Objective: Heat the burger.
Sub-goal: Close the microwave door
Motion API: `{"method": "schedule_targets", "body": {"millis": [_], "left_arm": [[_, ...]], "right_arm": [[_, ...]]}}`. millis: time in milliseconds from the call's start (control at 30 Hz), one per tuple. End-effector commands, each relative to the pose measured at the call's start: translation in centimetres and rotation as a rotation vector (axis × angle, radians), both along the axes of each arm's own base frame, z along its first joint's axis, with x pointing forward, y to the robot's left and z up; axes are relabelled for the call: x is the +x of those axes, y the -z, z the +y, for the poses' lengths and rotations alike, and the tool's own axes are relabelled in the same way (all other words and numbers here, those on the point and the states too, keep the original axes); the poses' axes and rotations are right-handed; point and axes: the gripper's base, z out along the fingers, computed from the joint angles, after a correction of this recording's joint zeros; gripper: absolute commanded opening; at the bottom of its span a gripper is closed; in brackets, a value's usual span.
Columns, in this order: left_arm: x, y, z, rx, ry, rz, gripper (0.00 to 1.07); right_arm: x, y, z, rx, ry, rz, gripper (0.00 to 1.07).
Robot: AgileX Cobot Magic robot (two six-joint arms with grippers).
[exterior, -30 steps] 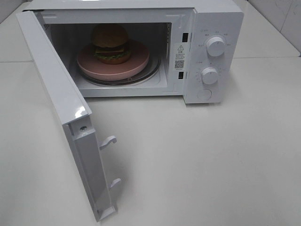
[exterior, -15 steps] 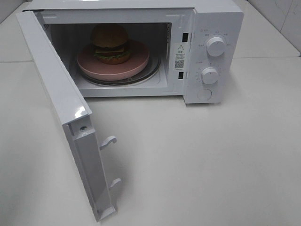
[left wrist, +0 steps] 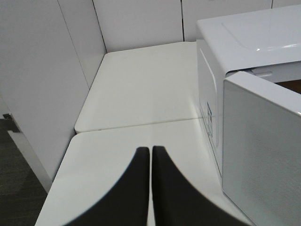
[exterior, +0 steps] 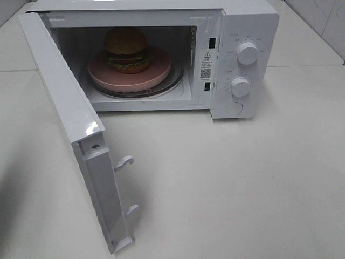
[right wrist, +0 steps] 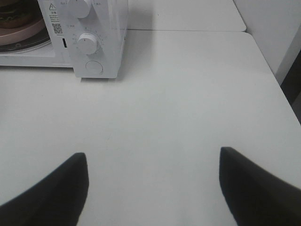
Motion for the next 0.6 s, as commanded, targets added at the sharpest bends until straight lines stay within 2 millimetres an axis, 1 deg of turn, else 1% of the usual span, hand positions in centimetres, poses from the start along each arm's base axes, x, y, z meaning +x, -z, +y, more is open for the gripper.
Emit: {"method": "schedule_targets", "body": {"millis": [33,67,100,167,200,233,267,333,367,433,500,533,600], "left_arm": [[0.5,0.9,0.1,-0.023,-0.014,-0.066,0.0],[0.6,1.4,0.2,-0.047,-0.023,-0.089,0.0],[0.6,1.4,0.2,-0.047,-0.023,-0.089,0.0],[0.6,3.2,0.3,-0.101,-0.039,-0.181,0.0],[0.6,3.2,0.3,-0.101,-0.039,-0.181,0.0],[0.6,3.7,0.3,-0.11,-0.041,-0.194,0.0],[0.6,3.7,0.3,-0.11,-0.041,-0.194,0.0],[0.7,5.8,0.2,-0.168,-0.032,-0.198,0.0],[0.7,5.8,0.2,-0.168,-0.032,-0.198,0.0],[1.2,7.2,-0.2,-0.181,0.01,-0.165,0.0],[1.5,7.5,-0.4,-0.183,0.031,-0.154,0.0],[2.1,8.0,-0.9,-0.176,0.087,-0.139,0.0],[2.4,8.2,-1.2,-0.173,0.117,-0.137,0.0]], "right_arm": [[-0.4,0.0,0.0,-0.011,0.002,-0.033,0.76],[-0.4,0.0,0.0,-0.011,0.002,-0.033,0.76],[-0.4,0.0,0.0,-0.011,0.002,-0.033,0.76],[-0.4,0.0,0.0,-0.011,0.002,-0.033,0.76],[-0.4,0.0,0.0,-0.011,0.002,-0.033,0.76],[-0.4,0.0,0.0,-0.011,0.002,-0.033,0.76],[-0.4,0.0,0.0,-0.011,0.002,-0.033,0.76],[-0.4,0.0,0.0,-0.011,0.002,-0.033,0.76],[-0.4,0.0,0.0,-0.011,0.002,-0.033,0.76],[-0.4,0.0,0.0,-0.011,0.002,-0.033,0.76],[-0.4,0.0,0.0,-0.011,0.002,-0.033,0.76],[-0.4,0.0,0.0,-0.011,0.002,-0.033,0.76],[-0.4,0.0,0.0,-0.011,0.002,-0.033,0.76]]}}
